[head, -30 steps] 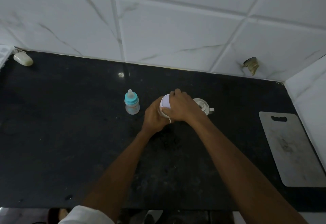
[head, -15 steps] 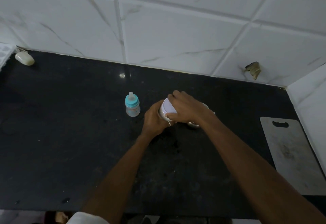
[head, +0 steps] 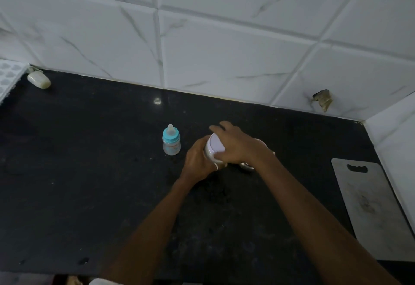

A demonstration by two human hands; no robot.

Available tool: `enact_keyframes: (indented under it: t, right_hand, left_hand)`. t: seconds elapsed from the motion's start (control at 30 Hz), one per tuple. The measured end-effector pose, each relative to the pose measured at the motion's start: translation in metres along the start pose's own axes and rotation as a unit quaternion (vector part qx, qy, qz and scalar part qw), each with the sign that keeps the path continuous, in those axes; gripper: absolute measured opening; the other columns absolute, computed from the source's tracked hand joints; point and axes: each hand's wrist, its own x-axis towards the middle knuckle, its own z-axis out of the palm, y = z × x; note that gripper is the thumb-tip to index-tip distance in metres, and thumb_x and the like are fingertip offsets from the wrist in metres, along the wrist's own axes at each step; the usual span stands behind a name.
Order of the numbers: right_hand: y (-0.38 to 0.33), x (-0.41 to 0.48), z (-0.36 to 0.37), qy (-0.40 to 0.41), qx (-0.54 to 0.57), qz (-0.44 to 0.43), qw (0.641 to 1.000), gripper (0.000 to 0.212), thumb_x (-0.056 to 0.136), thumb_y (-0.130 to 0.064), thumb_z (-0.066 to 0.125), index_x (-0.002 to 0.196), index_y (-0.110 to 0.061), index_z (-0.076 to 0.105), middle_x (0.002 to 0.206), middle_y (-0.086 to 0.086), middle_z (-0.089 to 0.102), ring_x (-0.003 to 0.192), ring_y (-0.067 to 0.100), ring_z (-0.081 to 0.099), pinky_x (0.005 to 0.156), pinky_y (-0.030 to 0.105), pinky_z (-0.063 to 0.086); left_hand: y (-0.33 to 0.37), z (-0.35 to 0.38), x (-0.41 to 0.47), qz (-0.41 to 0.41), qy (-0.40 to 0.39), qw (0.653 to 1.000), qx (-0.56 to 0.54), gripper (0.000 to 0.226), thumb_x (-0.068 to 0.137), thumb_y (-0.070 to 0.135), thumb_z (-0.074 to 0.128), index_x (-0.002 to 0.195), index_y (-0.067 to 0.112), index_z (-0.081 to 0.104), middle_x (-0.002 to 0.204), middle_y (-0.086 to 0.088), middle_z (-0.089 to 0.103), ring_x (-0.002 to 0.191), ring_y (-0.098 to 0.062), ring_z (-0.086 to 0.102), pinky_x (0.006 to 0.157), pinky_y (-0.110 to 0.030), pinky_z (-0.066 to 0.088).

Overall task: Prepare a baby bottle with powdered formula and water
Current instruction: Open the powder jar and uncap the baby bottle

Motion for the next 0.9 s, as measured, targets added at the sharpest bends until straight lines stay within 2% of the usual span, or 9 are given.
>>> enact_keyframes:
  t: [0.1, 0.17, 0.27, 0.33, 0.4, 0.57, 0.7, 0.8, 0.9]
  right_hand:
    - [-0.016, 0.001, 0.008, 0.117, -0.056, 0.106, 0.986, 0.069, 0.096, -0.059, 0.055, 0.145, -0.011, 0.043, 0.142, 0.017, 0.046, 0.123, 0.034, 0.054, 0.093, 0.040, 0.048]
    - [-0.026, 0.006, 0.017, 0.139, -0.045, 0.154, 0.977, 0.074, 0.093, -0.067, 0.054, 0.137, -0.008, 0.050, 0.131, 0.016, 0.056, 0.115, 0.031, 0.060, 0.088, 0.038, 0.049]
    - [-0.035, 0.016, 0.030, 0.141, -0.022, 0.162, 0.976, 0.068, 0.089, -0.067, 0.058, 0.125, -0.009, 0.063, 0.121, 0.010, 0.067, 0.108, 0.027, 0.065, 0.087, 0.036, 0.051]
    - [-0.039, 0.019, 0.034, 0.149, -0.021, 0.155, 0.976, 0.062, 0.091, -0.061, 0.060, 0.126, -0.009, 0.063, 0.122, 0.011, 0.067, 0.109, 0.027, 0.065, 0.089, 0.036, 0.052]
    - [-0.039, 0.016, 0.032, 0.146, -0.030, 0.146, 0.978, 0.065, 0.093, -0.055, 0.062, 0.135, -0.005, 0.054, 0.128, 0.016, 0.060, 0.114, 0.029, 0.062, 0.093, 0.037, 0.050]
    - [-0.027, 0.007, 0.016, 0.048, -0.040, 0.050, 0.997, 0.075, 0.088, -0.034, 0.072, 0.151, -0.014, 0.036, 0.147, 0.015, 0.040, 0.131, 0.038, 0.044, 0.101, 0.046, 0.048]
    - [-0.014, 0.006, 0.005, -0.035, -0.012, -0.004, 0.999, 0.093, 0.082, -0.015, 0.079, 0.158, -0.027, 0.027, 0.167, 0.006, 0.019, 0.151, 0.038, 0.020, 0.117, 0.057, 0.034]
    - [-0.013, 0.003, -0.001, -0.011, 0.028, 0.037, 0.999, 0.091, 0.089, -0.029, 0.074, 0.161, -0.028, 0.019, 0.168, 0.012, 0.016, 0.151, 0.040, 0.023, 0.114, 0.053, 0.038]
    - [-0.023, 0.003, -0.002, 0.095, -0.044, 0.113, 0.988, 0.075, 0.093, -0.059, 0.060, 0.149, -0.014, 0.039, 0.143, 0.017, 0.048, 0.126, 0.036, 0.054, 0.091, 0.042, 0.048]
  left_hand:
    - [0.003, 0.001, -0.002, -0.006, 0.015, 1.000, 0.005, 0.093, 0.062, 0.038, 0.094, 0.141, 0.027, 0.047, 0.133, 0.012, 0.053, 0.118, 0.002, 0.049, 0.093, -0.009, 0.037]
    - [0.011, 0.001, -0.004, 0.000, 0.009, 1.000, 0.027, 0.070, 0.074, 0.024, 0.089, 0.134, 0.017, 0.054, 0.125, 0.009, 0.057, 0.113, 0.000, 0.052, 0.089, -0.005, 0.040]
    - [0.012, 0.004, -0.008, 0.030, 0.053, 0.998, 0.012, 0.049, 0.078, 0.018, 0.086, 0.119, 0.029, 0.061, 0.114, 0.017, 0.064, 0.108, 0.005, 0.061, 0.090, -0.017, 0.051]
    - [0.009, 0.004, -0.011, 0.032, 0.076, 0.997, -0.006, 0.056, 0.074, 0.015, 0.087, 0.111, 0.044, 0.056, 0.105, 0.028, 0.060, 0.104, 0.018, 0.057, 0.084, -0.006, 0.045]
    - [0.005, 0.006, -0.011, 0.025, 0.077, 0.997, 0.004, 0.059, 0.073, 0.023, 0.088, 0.119, 0.039, 0.056, 0.112, 0.029, 0.056, 0.108, 0.023, 0.051, 0.088, -0.002, 0.042]
    - [-0.006, 0.011, -0.008, 0.005, 0.067, 0.998, 0.018, 0.085, 0.070, 0.028, 0.091, 0.144, 0.023, 0.047, 0.137, 0.014, 0.049, 0.129, 0.001, 0.045, 0.103, -0.009, 0.035]
    - [-0.004, 0.012, -0.007, 0.002, 0.076, 0.997, 0.020, 0.071, 0.070, 0.010, 0.087, 0.131, 0.021, 0.053, 0.127, 0.004, 0.059, 0.120, -0.013, 0.058, 0.098, -0.020, 0.046]
    - [-0.004, 0.012, -0.010, -0.005, 0.076, 0.997, 0.009, 0.082, 0.067, 0.026, 0.092, 0.138, 0.026, 0.049, 0.128, 0.021, 0.050, 0.118, 0.008, 0.052, 0.095, -0.003, 0.036]
    - [-0.002, 0.013, -0.009, -0.007, 0.071, 0.997, 0.020, 0.081, 0.070, 0.029, 0.090, 0.138, 0.022, 0.048, 0.137, 0.004, 0.054, 0.125, -0.010, 0.053, 0.099, -0.017, 0.041]
